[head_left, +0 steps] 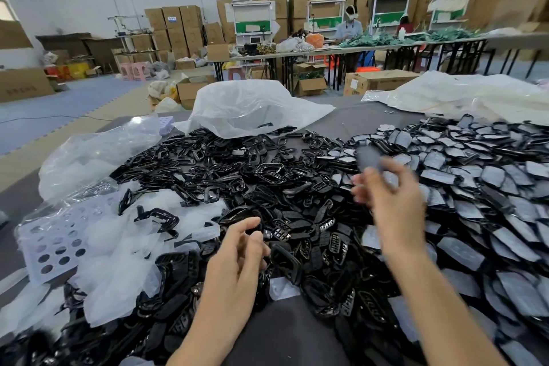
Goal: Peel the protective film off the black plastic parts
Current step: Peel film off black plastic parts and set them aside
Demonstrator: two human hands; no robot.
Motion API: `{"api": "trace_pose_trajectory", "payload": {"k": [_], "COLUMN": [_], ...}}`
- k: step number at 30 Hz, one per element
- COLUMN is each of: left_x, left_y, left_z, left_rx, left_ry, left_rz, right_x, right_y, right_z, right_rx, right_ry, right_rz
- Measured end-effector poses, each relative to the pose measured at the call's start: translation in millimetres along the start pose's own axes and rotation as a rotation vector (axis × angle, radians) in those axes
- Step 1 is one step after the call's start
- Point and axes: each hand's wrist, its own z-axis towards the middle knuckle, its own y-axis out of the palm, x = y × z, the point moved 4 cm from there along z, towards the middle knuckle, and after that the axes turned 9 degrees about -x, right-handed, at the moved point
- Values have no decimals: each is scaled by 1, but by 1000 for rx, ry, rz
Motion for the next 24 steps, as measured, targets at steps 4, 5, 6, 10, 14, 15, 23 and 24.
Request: {"api": "trace_pose_trajectory", "payload": {"k": [4,5,6,10,14,15,23,24], "left_x": [-1,-1,0,2,0,-1,-14,-16], "left_y": [3,3,3,-5,-20,-23,-39,-42], "left_z": [-5,-5,-5,-1,3,4,6,7], "left_rx": [-69,-83,-85,35,149,163,260,275], "left_ry": [-8,-6,-7,3,-64,-81,-183,-202], "left_rz": [215,277,342,563,603,609,611,614], "right_x": [-1,2,3,15,24,26,54,52], "right_y": [-28,-23,-14,48,117,133,192,191], "right_z": [17,15,10,-13,-19,-16,-15,-15], "right_rx": [266,232,172,-202,-483,-544,-811,-784], "right_ry": [77,81,72,7,-144,-195,-442,-472], "right_rz": [107,79,35,-318,-608,-707,-1521,-1521]}}
